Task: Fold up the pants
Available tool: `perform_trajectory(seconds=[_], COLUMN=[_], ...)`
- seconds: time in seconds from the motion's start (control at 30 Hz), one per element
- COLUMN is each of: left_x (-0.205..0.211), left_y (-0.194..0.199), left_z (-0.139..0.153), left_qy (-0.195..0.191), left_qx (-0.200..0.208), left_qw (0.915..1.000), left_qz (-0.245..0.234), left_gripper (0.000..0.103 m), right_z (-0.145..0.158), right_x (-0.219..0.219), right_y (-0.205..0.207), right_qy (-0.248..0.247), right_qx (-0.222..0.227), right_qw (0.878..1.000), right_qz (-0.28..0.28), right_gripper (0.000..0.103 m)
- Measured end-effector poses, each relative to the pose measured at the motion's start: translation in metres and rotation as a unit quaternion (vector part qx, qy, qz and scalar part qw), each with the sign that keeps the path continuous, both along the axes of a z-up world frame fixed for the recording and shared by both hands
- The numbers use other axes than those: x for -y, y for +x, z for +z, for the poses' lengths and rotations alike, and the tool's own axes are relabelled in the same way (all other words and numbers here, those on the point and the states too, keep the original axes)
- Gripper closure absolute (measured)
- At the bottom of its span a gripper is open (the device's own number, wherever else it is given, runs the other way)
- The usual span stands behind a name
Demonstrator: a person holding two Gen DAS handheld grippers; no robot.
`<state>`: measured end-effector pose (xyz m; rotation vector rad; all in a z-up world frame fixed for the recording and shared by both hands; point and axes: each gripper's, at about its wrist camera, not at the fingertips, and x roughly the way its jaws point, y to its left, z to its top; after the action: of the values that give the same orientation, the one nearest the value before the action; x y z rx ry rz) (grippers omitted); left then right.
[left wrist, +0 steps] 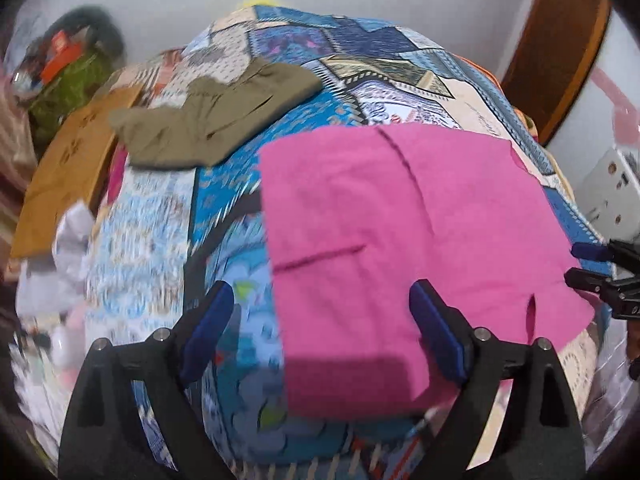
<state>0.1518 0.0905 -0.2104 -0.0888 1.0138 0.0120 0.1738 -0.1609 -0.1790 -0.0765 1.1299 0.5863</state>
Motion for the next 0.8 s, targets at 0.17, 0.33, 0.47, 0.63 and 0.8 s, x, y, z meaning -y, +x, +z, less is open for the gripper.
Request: perform_trajectory(seconds=[0.17, 0.33, 0.47, 0.63, 0.8], left_x=[-0.008, -0.027, -0.04, -0.022, -0.003], left_y=[-0.023, -0.038, -0.047, -0.047, -0.048], left_z=[0.007, 0.011, 0.023, 0.024, 0.01], left_qy=[0.016, 0.028, -0.053, -0.123, -0.185], left_qx=[0.007, -0.008, -0.011, -0.029, -0.071], left_qw=[0.9998, 0.9986, 0.9963, 0.9909, 0.9799], left_qz=[0.014, 0.043, 0.066, 0.047, 0.02], left_gripper=[0.012, 0.012, 0.013, 0.013, 0.013], right_z=[0.002, 0.018, 0.041, 0.053, 0.036], right_x=[0.01, 0.007, -0.006, -0.04, -0.069], right_y=[-0.011, -0.012, -0.011, -0.012, -0.011], right_qy=[-0.004, 0.0, 0.028, 0.057, 0.048], right_qx=[0.01, 0.028, 0.057, 0.091, 0.081], right_qw=[1.0, 1.0, 0.998, 0.994, 0.995], right_qz=[-0.009, -0.009, 0.0, 0.017, 0.032], right_gripper=[0.04, 0.04, 0.04, 0.04, 0.04])
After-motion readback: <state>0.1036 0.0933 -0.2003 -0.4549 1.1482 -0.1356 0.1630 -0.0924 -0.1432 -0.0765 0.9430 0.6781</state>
